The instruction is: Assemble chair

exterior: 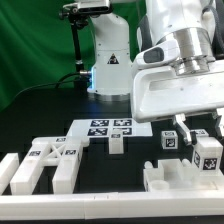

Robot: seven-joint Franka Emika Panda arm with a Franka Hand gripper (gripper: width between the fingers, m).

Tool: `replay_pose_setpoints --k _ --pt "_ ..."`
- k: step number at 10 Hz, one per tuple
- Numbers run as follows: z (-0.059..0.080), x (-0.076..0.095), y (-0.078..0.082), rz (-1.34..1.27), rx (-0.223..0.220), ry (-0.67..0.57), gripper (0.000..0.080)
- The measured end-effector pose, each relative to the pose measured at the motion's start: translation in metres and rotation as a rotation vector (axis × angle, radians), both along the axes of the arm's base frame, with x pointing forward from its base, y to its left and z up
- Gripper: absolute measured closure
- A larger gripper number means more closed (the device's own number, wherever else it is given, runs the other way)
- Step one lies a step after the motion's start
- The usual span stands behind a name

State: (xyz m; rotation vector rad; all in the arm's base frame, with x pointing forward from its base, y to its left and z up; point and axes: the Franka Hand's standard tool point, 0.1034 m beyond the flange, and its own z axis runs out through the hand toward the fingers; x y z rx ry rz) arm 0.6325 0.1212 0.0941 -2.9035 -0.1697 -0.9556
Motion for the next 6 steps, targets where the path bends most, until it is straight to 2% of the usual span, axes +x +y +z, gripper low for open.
replay_pose_setpoints --k 1,3,6 --pt "-0.0001 0.0 0.0 0.001 -0.001 0.0 0.0442" --pt "-0.0001 -0.0001 0.0 0.003 -0.002 0.0 0.0185" --pt "-0.0001 -0.0001 0.0 0.009 -0.007 -0.001 0.0152"
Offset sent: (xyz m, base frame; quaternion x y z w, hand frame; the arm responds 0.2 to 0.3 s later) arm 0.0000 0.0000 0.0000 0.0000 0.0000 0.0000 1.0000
